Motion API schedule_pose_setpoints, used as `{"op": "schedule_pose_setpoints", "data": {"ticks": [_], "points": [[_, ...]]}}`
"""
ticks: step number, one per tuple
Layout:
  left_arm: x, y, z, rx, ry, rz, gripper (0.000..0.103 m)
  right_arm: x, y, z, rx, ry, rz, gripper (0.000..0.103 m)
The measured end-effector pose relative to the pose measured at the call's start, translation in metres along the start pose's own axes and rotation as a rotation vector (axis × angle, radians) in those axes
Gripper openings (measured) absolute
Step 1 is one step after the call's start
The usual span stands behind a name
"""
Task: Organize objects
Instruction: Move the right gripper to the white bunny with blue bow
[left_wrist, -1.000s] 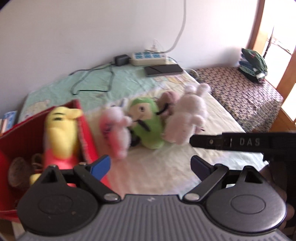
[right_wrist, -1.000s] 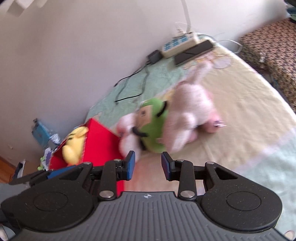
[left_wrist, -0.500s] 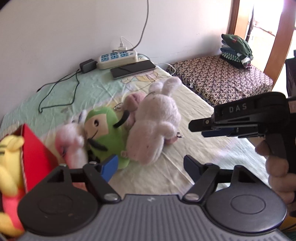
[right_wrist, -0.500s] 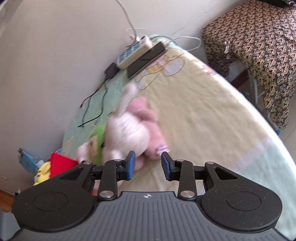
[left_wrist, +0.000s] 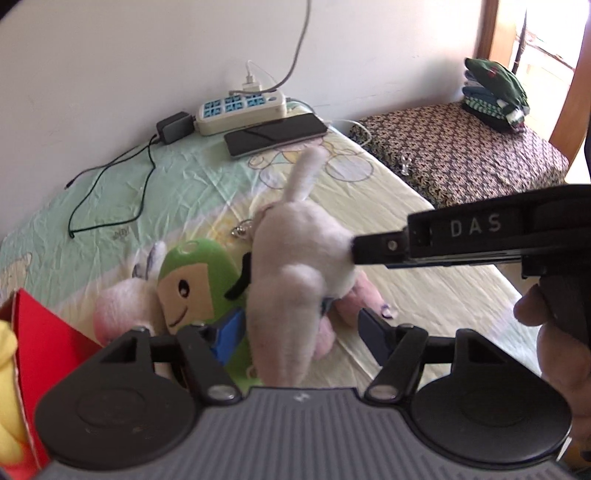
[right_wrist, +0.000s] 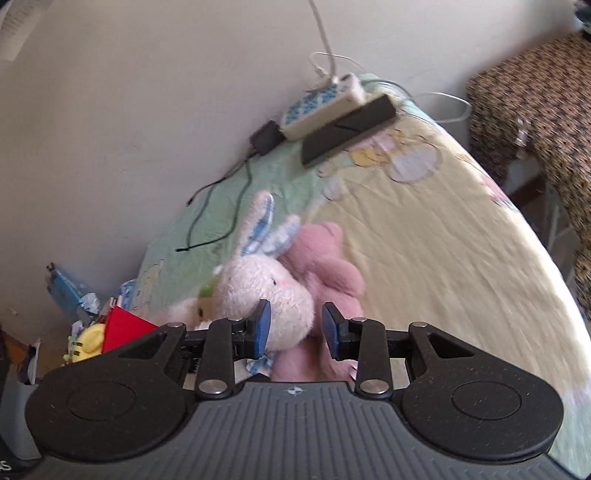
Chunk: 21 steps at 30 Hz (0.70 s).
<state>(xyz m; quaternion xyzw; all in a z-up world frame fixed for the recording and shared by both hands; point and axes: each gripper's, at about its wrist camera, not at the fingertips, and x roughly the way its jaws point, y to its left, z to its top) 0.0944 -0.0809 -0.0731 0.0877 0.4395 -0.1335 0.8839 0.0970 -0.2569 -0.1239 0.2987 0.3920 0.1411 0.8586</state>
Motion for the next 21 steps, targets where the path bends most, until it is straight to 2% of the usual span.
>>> {"op": "schedule_pose_setpoints", "data": {"ticks": [7,9,10,12,16,18,21], "points": [[0.018,0.032,0.009,-0.129,0.042,-0.02,0.061,0.028,0.015,0.014,-0.018,0.039,0.108,0.036],[0.022,0.04,0.009,-0.15,0.055,-0.017,0.055,0.032,0.016,0.016,-0.028,0.039,0.124,0.038],[0.024,0.043,0.009,-0.162,0.056,-0.02,0.053,0.033,0.016,0.018,-0.027,0.04,0.134,0.043],[0.025,0.046,0.012,-0.17,0.056,-0.024,0.053,0.035,0.013,0.021,-0.016,0.045,0.157,0.049],[0.027,0.042,0.016,-0.162,0.051,-0.013,0.053,0.028,-0.002,0.02,0.039,0.038,0.173,0.049],[0.029,0.044,0.017,-0.172,0.052,-0.026,0.052,0.028,-0.015,0.016,0.083,0.045,0.161,0.049],[0.03,0.052,0.017,-0.212,0.054,-0.067,0.051,0.031,-0.027,0.011,0.123,0.081,0.19,0.049]]}}
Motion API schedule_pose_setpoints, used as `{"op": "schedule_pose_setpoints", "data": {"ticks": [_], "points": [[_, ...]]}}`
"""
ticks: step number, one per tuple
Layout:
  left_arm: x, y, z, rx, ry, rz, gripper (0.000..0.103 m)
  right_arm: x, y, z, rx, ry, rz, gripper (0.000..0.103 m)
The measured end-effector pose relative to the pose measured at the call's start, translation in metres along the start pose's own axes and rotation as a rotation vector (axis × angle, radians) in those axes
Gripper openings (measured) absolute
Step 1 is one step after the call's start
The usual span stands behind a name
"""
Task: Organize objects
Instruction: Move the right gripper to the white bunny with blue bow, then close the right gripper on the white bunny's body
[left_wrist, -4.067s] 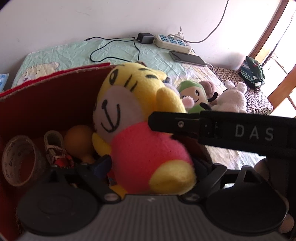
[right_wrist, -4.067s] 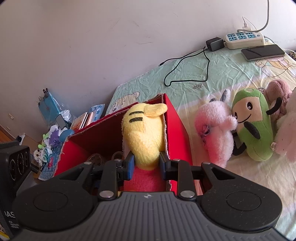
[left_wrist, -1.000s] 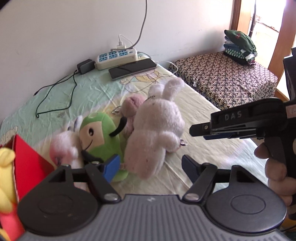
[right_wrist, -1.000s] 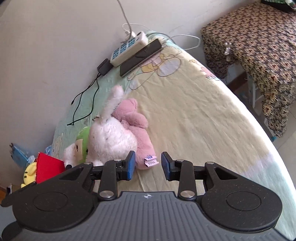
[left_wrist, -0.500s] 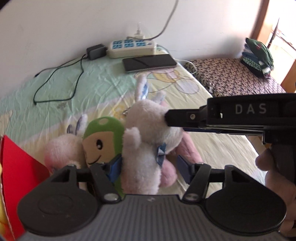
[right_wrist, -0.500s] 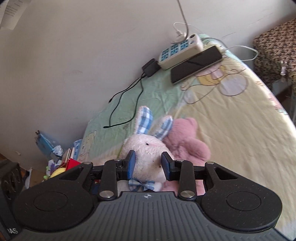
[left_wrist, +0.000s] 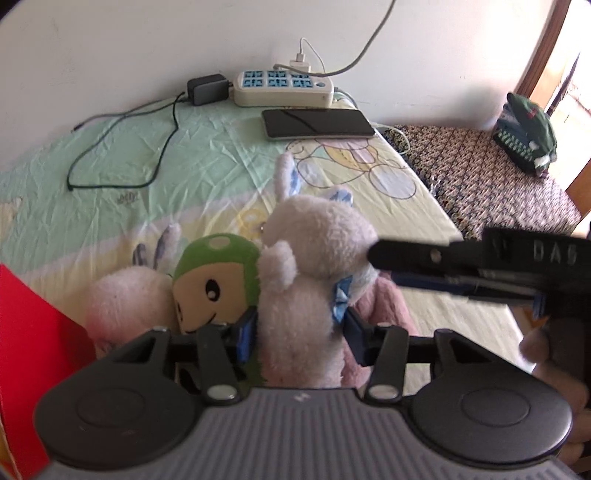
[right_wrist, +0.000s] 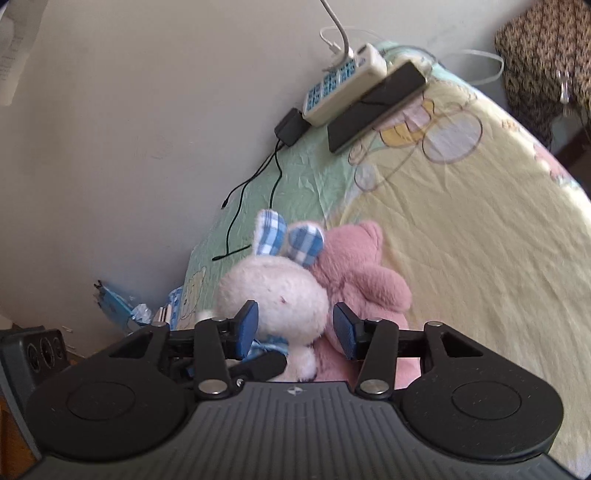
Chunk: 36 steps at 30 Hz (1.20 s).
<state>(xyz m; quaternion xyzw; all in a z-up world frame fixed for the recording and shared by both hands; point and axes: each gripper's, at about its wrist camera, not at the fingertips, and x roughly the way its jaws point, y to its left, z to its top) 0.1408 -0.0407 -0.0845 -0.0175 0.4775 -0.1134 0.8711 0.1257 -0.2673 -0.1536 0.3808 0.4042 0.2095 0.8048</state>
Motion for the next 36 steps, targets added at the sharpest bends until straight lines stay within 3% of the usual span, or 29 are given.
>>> {"op": "schedule_pose_setpoints", "data": {"ticks": [5,11,24,36], "points": [[0.001,0.014,0.001,-0.074,0.016,-0.091,0.048,0.013,-0.007,0.001,0.038,0.003,0.06,0.053],[0.0,0.016,0.002,-0.092,0.02,-0.121,0.045,0.03,-0.012,-0.001,0.145,0.059,0.172,0.058],[-0.034,0.001,-0.015,-0.063,-0.017,-0.103,0.044,0.005,0.022,-0.018,-0.015,0.071,0.172,0.052],[-0.089,-0.029,-0.059,0.047,-0.088,-0.043,0.044,-0.039,0.055,-0.061,-0.132,0.046,0.155,0.052]]}}
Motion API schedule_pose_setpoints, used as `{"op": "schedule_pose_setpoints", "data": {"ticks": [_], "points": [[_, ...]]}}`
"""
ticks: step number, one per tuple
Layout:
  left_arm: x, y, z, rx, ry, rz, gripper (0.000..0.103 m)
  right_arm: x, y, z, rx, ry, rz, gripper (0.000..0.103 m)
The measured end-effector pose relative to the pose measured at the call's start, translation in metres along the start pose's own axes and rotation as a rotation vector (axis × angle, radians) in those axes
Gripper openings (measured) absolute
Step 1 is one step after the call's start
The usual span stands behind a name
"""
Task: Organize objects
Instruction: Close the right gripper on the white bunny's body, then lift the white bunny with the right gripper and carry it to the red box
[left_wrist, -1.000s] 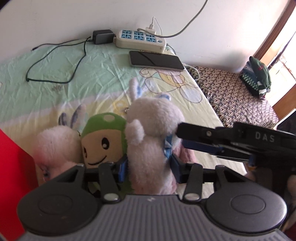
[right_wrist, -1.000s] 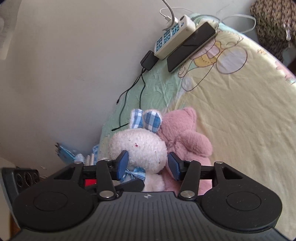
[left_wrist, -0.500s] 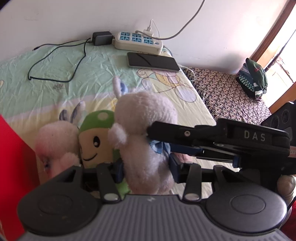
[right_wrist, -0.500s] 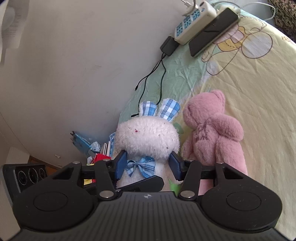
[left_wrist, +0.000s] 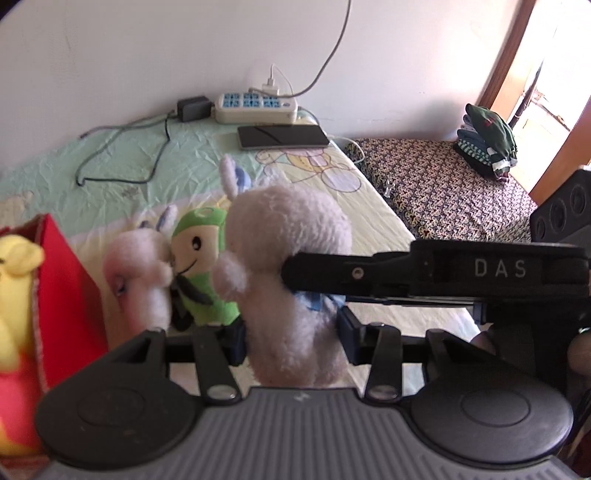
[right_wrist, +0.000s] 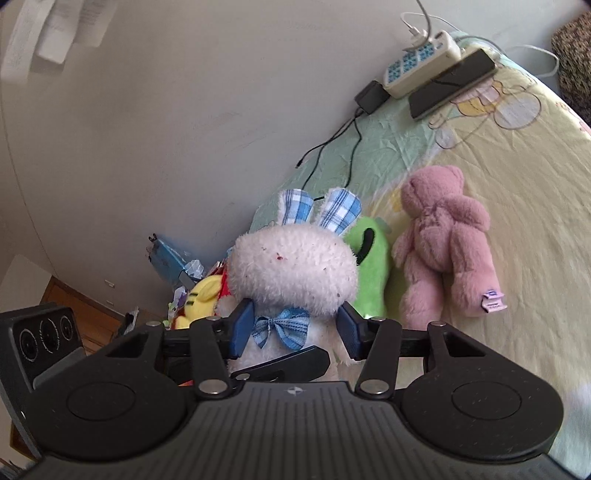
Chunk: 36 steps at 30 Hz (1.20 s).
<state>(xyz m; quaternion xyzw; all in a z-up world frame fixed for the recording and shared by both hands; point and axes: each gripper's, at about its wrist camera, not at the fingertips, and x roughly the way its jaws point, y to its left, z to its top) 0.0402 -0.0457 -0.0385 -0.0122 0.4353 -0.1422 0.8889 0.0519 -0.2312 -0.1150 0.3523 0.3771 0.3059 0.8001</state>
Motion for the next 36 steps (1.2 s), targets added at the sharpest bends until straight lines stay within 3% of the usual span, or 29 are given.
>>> {"op": "schedule_pose_setpoints", "data": {"ticks": [10,20,29,36], "points": [[-0.066,0.023,-0.014,-0.023,-0.14,0.066,0.044,0.01,0.067,-0.01,-0.13,-0.022,0.064,0.052],[-0.132,0.096,-0.033,-0.036,-0.244,0.143,0.045,0.067,0.152,-0.027,-0.237,-0.013,0.121,0.052],[-0.175,0.195,-0.062,-0.085,-0.257,0.217,0.045,0.153,0.212,-0.062,-0.28,0.047,0.156,0.052],[-0.17,0.263,-0.085,-0.135,-0.176,0.248,0.045,0.216,0.223,-0.09,-0.221,0.149,0.13,0.052]]}}
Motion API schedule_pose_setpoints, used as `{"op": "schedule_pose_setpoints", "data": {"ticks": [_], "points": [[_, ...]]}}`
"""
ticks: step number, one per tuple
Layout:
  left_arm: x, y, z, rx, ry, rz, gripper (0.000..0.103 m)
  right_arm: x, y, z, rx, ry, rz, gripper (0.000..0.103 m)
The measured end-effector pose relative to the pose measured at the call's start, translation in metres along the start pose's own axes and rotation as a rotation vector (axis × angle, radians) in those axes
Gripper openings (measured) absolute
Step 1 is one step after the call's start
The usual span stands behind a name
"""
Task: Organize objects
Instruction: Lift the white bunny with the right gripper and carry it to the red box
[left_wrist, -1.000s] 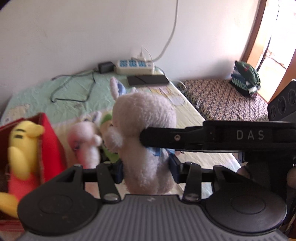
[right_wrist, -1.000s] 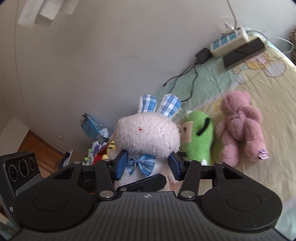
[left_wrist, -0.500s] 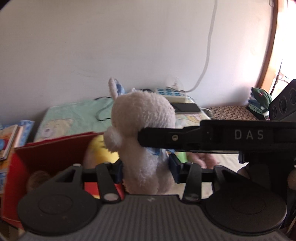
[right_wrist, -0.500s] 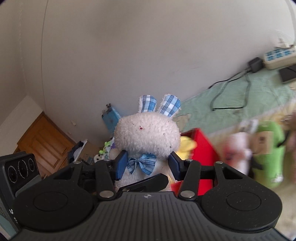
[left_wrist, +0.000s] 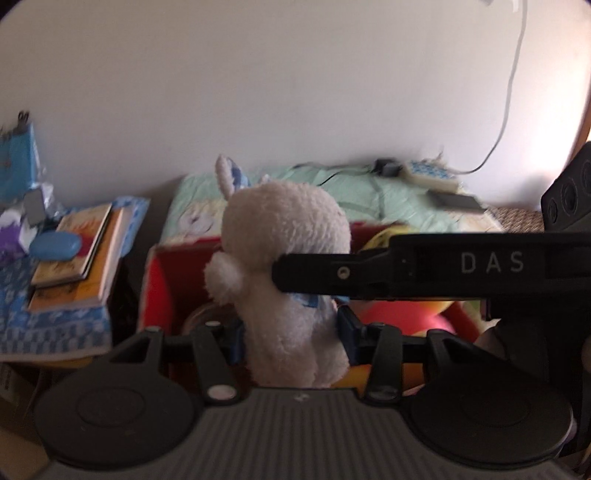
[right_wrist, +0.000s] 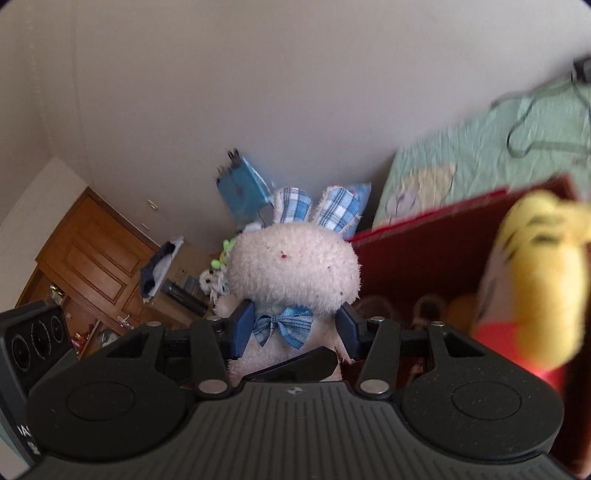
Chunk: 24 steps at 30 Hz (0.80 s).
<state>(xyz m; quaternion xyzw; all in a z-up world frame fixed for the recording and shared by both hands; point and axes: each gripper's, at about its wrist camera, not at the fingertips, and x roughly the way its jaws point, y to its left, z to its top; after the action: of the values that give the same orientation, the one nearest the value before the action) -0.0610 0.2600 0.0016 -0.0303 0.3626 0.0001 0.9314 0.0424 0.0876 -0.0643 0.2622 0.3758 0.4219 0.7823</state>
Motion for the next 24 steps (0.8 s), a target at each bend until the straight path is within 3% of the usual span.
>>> {"op": "schedule_pose_setpoints", "data": {"ticks": [8,16,18,20,24], "points": [[0.032,0.039,-0.011,0.006,0.101,0.038,0.046,0.041,-0.001,-0.015,0.055,0.07,-0.056,0.051],[0.044,0.052,-0.019,0.018,0.142,0.043,0.047,0.063,-0.007,-0.02,0.115,0.117,-0.093,0.051],[0.044,0.051,-0.021,0.031,0.136,0.048,0.05,0.066,-0.01,-0.019,0.125,0.118,-0.1,0.051],[0.044,0.049,-0.023,0.054,0.133,0.051,0.061,0.068,-0.011,-0.019,0.127,0.113,-0.127,0.049],[0.043,0.045,-0.027,0.077,0.135,0.048,0.064,0.071,-0.005,-0.018,0.082,0.129,-0.146,0.049]]}}
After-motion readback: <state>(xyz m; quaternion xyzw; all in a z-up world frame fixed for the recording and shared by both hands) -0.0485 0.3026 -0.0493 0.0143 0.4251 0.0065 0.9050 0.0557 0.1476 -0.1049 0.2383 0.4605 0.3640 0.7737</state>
